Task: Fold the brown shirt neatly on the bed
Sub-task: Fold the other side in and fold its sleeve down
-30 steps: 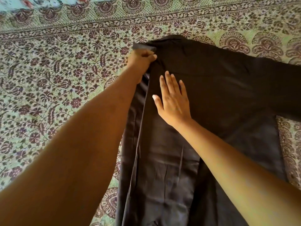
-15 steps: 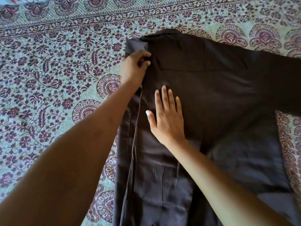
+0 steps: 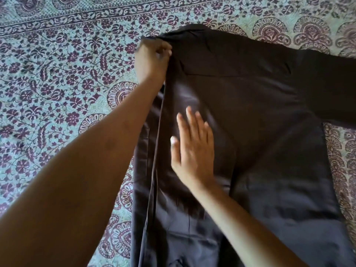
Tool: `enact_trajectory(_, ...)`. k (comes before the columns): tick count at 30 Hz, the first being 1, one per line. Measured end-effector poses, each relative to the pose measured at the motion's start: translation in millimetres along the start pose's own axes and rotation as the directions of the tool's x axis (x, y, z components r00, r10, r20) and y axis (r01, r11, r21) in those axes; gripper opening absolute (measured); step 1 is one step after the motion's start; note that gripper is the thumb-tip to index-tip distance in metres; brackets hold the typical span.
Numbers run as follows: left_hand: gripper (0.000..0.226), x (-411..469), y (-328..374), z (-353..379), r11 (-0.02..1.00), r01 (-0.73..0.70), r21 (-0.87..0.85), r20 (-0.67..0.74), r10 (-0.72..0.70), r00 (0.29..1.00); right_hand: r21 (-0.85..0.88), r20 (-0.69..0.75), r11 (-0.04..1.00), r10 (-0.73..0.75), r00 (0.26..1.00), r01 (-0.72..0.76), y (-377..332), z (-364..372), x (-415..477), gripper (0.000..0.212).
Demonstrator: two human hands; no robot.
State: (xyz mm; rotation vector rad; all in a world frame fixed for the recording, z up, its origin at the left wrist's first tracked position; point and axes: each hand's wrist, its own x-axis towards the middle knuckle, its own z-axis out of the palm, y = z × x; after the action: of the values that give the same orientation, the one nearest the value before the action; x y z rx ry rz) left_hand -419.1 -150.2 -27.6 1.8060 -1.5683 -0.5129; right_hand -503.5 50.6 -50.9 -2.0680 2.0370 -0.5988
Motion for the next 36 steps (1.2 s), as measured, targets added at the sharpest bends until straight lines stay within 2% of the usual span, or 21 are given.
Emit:
enact_trajectory(2,0.02,-12,-1,-7,0.984,-0.177,0.032,-0.072,0.179,0.981,-0.008,0.016,0.998,-0.06,0.998,0.06,13,0,25,0.054)
enact_trajectory(3,0.024,-20,-4,-8,0.955,-0.295,0.044,-0.031,0.296,0.955,-0.037,0.065,0.994,-0.101,0.993,0.104,20,1,35,0.055)
enact_trajectory(5,0.035,-36,-17,-7,0.886,-0.462,0.037,0.191,0.448,0.873,-0.089,0.17,0.979,-0.165,0.971,0.182,31,5,46,0.058)
enact_trajectory(7,0.05,-47,-36,-5,0.826,-0.531,0.187,0.448,0.409,0.795,-0.12,0.233,0.966,-0.195,0.953,0.227,40,6,44,0.061)
enact_trajectory(8,0.055,-50,-45,-5,0.778,-0.554,0.295,0.514,0.36,0.779,-0.128,0.244,0.965,-0.194,0.95,0.23,45,6,40,0.062)
enact_trajectory(10,0.057,-51,-55,-4,0.72,-0.574,0.39,0.544,0.323,0.774,-0.134,0.235,0.971,-0.162,0.958,0.197,50,3,29,0.064)
enact_trajectory(14,0.055,-51,-45,-6,0.672,-0.579,0.461,0.574,0.272,0.772,-0.157,0.237,0.982,-0.062,0.969,0.101,46,-3,-9,0.07)
enact_trajectory(17,0.057,-56,-30,-11,0.614,-0.564,0.552,0.588,0.193,0.786,-0.174,0.29,0.976,-0.08,0.954,0.134,35,-11,-49,0.075)
enact_trajectory(22,0.061,-140,-13,-45,0.706,-0.579,0.407,0.581,0.289,0.761,-0.147,0.311,0.975,-0.116,0.943,0.168,36,-15,-67,0.061)
enact_trajectory(24,0.064,-185,-29,-63,0.785,-0.504,0.359,0.588,0.229,0.776,-0.142,0.298,0.977,-0.11,0.948,0.158,37,-13,-64,0.055)
enact_trajectory(25,0.063,-204,-41,-70,0.794,-0.491,0.359,0.605,0.202,0.77,-0.144,0.294,0.977,-0.108,0.95,0.156,37,-12,-65,0.053)
enact_trajectory(28,0.06,-232,-71,-82,0.718,-0.554,0.422,0.638,0.199,0.744,-0.182,0.303,0.968,-0.113,0.946,0.174,37,-11,-68,0.052)
enact_trajectory(34,0.063,-251,-65,-83,0.717,-0.459,0.525,0.536,0.141,0.833,-0.186,0.368,0.968,-0.088,0.925,0.166,37,-15,-67,0.057)
enact_trajectory(36,0.061,-287,-61,-90,0.713,-0.523,0.467,0.569,0.21,0.795,-0.169,0.379,0.969,-0.105,0.919,0.18,39,-18,-69,0.059)
